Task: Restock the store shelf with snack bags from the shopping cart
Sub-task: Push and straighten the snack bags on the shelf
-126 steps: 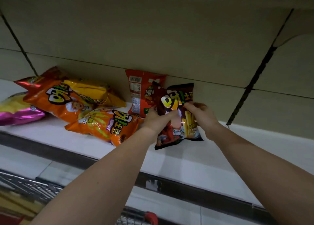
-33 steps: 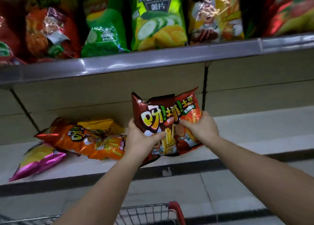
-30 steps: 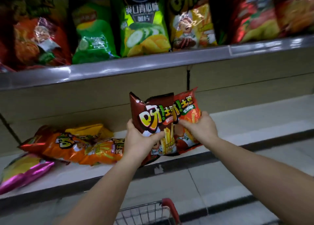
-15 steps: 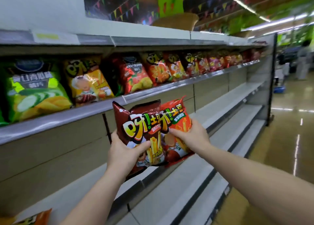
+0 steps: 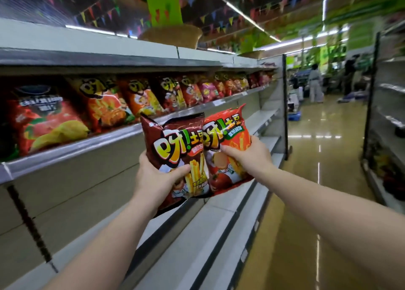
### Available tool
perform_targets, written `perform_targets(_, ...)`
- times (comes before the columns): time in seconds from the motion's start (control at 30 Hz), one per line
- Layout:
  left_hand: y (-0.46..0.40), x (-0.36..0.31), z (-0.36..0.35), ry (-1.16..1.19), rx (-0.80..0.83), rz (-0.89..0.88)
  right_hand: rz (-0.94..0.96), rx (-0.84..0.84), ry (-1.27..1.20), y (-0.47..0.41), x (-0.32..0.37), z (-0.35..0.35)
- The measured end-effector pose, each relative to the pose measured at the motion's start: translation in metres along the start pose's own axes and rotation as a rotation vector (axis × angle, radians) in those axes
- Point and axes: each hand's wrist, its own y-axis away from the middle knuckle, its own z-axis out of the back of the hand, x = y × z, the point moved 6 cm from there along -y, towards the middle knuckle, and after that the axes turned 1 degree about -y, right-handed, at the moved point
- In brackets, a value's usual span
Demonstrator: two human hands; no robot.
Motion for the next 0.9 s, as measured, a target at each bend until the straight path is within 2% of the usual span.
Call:
perform_targets(0.53, -0.124, -0.001, -0.162, 0.089, 0.102, -0.006, -0.055, -0.131, -0.060, -0.168, -0.076, 0.068)
perform_targets(0.9, -0.294, 0.005, -0.274, 0.138, 0.187, -0.110, -0.010, -0.283, -0.036, -0.336, -0.099, 0.067)
